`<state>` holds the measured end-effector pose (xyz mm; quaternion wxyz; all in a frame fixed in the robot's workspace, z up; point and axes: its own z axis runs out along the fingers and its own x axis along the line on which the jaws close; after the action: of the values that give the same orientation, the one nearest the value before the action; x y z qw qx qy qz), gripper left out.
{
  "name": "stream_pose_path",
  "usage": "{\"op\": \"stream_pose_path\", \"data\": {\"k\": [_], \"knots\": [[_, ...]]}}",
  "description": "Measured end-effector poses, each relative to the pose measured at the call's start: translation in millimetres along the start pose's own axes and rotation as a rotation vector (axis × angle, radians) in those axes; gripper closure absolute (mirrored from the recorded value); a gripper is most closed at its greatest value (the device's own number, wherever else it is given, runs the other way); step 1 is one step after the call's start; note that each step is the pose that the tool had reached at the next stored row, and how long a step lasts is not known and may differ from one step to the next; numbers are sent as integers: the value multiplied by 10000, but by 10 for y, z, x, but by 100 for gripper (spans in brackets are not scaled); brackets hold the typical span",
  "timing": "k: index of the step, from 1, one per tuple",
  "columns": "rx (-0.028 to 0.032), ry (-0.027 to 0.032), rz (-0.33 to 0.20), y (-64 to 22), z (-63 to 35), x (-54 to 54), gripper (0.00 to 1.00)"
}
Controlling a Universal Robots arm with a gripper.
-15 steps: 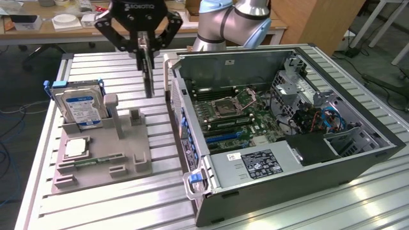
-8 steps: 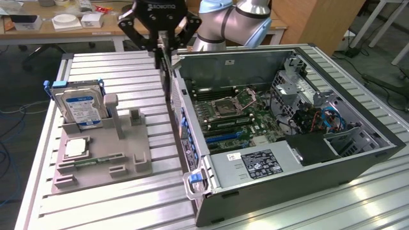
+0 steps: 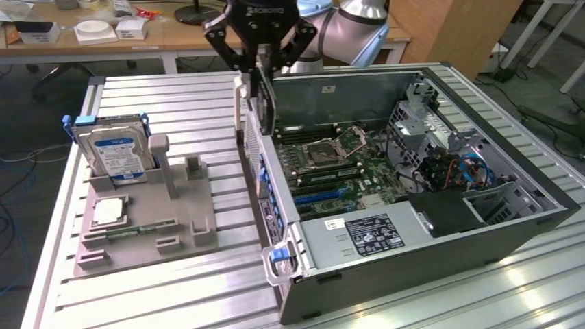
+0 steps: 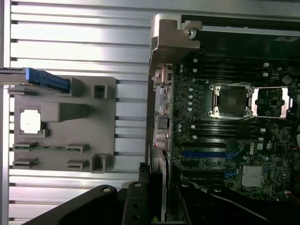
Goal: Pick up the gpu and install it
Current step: 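Pick up the gpu and move the gpu toward the slot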
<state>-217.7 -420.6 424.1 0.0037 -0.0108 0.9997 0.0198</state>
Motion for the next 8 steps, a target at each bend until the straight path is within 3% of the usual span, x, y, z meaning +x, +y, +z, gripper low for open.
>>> {"op": "stream_pose_path", "data": {"k": [8], "knots": [[1,1,0,-9,19,-368,73]]}}
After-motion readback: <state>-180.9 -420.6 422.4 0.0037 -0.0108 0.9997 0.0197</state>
